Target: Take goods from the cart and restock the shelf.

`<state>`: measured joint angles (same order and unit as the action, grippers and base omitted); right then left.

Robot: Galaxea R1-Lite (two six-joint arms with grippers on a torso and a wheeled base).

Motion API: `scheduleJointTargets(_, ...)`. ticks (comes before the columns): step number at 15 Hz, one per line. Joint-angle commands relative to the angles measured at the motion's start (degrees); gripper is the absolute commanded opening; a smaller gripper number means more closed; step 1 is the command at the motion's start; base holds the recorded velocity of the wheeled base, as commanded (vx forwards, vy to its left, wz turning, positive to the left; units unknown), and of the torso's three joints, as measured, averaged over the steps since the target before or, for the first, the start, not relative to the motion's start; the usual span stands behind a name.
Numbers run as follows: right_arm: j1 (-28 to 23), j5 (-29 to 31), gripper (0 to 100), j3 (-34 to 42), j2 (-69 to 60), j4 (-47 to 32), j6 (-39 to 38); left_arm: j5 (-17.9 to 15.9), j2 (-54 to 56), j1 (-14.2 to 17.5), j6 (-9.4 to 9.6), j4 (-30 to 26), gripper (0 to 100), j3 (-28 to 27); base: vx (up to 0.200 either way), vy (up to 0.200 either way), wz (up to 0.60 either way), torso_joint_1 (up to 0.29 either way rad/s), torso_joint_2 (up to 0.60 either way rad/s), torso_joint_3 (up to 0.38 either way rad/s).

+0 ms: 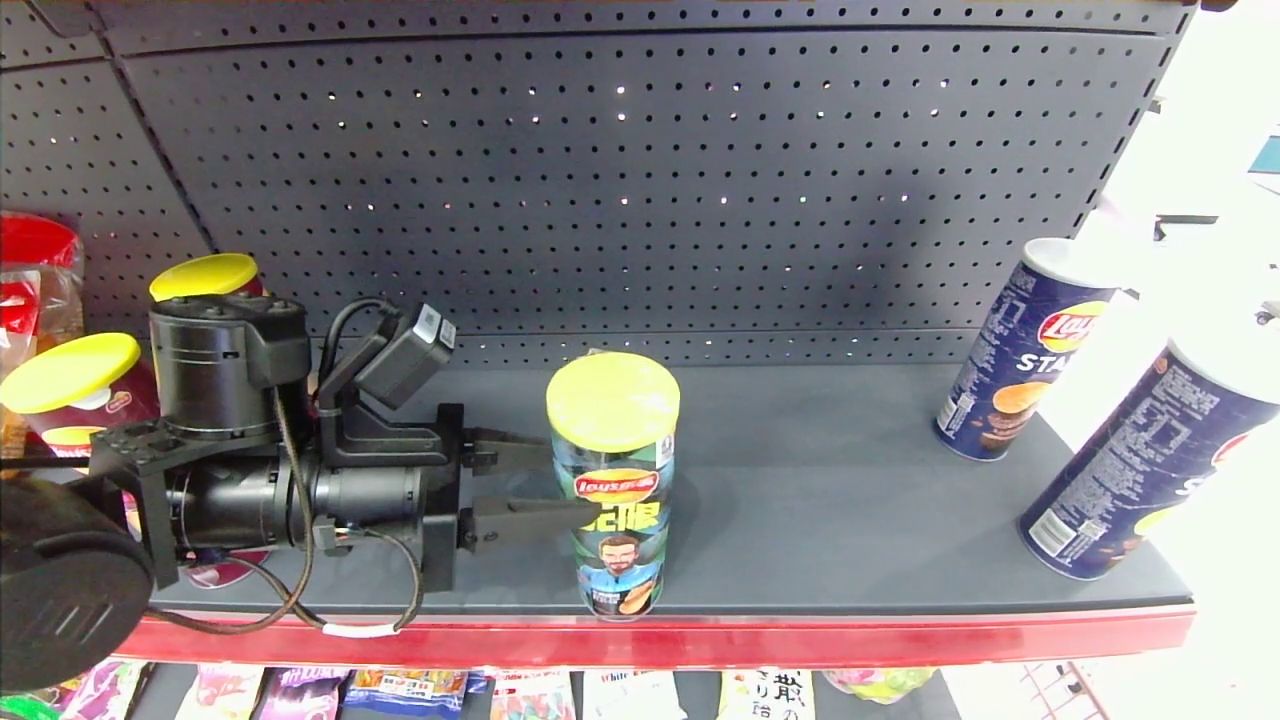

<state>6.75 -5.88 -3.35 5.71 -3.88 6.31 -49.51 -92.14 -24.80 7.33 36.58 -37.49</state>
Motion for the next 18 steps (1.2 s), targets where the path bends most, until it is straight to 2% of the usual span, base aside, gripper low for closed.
scheduleJointTargets(1,0.0,0.0,0,0.0,0.0,0.0,0.0,0.1,0.2,0.1,0.23,0.2,100,0.2,0.0,0.0,0.0,0.0,0.0,0.0)
scheduleJointTargets(4,0.0,0.1,0,0.0,0.0,0.0,0.0,0.5,1.3,0.6,0.32,0.2,100,1.2,0.0,0.0,0.0,0.0,0.0,0.0)
scheduleJointTargets(9,0.3,-0.4,0,-0.4,0.4,-0.3,0.2,0.8,11.7,5.5,0.23,0.0,100,12.8,0.0,0.0,0.0,0.0,0.0,0.0)
scheduleJointTargets(10,0.8,-0.5,0,-2.3,3.0,-0.3,0.2,2.8,15.4,6.3,0.23,0.0,100,14.9,0.0,0.0,0.0,0.0,0.0,0.0)
scheduleJointTargets(12,2.1,-2.2,0,-9.5,12.2,-0.3,0.1,11.0,21.5,6.3,-0.21,-0.2,100,17.8,0.0,0.0,0.0,0.0,0.0,0.0)
scheduleJointTargets(15,7.2,-7.9,0,-25.7,32.2,0.2,0.1,19.4,30.7,6.3,-0.38,-1.3,100,23.6,0.0,0.0,0.0,0.0,0.0,0.0)
scheduleJointTargets(16,8.3,-8.1,0,-27.8,35.3,0.3,0.1,20.9,32.2,6.3,-0.38,-2.5,100,23.8,0.0,0.0,0.0,0.0,0.0,0.0)
scheduleJointTargets(17,11.2,-8.2,0,-33.6,42.8,0.5,-0.1,26.0,36.5,6.3,-0.3,-8.0,100,23.3,0.0,0.0,0.0,0.0,0.0,0.0)
scheduleJointTargets(18,11.2,-8.2,0,-33.6,42.8,0.5,-0.1,26.0,36.5,6.3,-0.3,-8.0,100,23.3,0.0,0.0,0.0,0.0,0.0,0.0)
